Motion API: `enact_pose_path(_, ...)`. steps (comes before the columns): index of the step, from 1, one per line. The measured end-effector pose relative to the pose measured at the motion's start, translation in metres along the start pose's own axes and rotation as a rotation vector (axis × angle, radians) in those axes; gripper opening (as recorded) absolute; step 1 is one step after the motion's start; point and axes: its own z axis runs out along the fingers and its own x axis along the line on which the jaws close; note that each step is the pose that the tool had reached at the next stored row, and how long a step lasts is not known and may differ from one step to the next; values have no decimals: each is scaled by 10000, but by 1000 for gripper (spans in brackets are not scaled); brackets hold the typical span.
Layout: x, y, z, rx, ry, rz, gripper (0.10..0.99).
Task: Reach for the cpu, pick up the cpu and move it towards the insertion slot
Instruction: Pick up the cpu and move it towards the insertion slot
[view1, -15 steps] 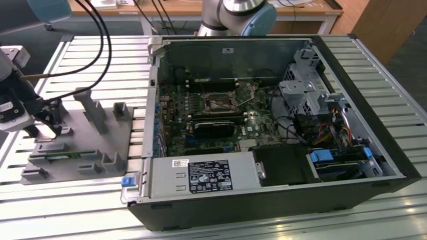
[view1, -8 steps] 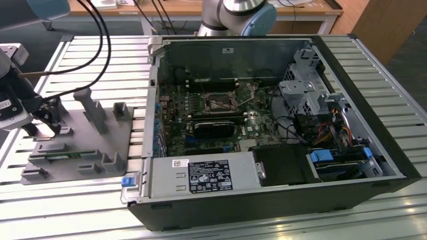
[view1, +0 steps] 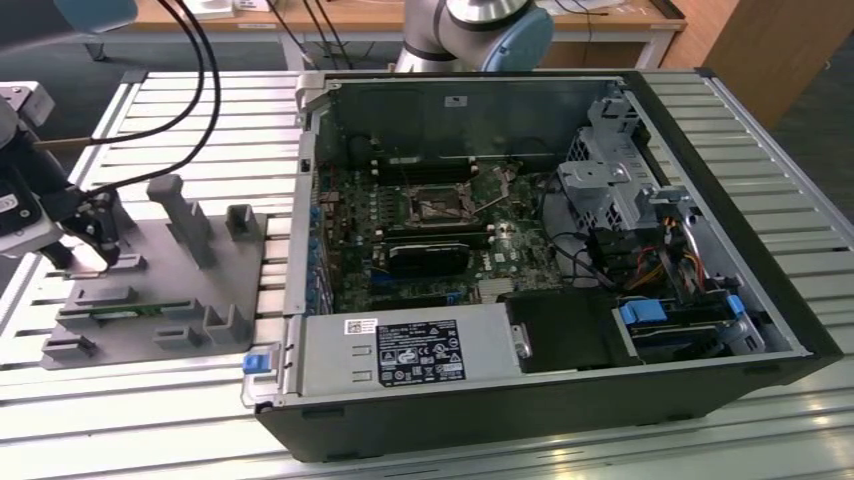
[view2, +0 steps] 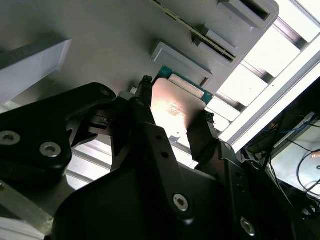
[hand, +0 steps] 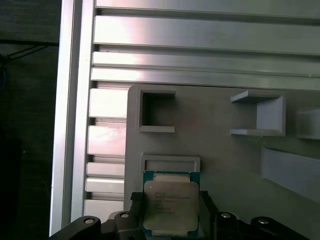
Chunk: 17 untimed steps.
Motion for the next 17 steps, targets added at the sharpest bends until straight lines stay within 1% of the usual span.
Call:
enact_pose_path(13, 1, 4, -88, 0, 0, 0, 529)
enact_pose_path(15, 2, 5, -111, 1, 0, 0, 529)
enact_pose_path(17, 2, 6, -155, 1, 0, 1, 529)
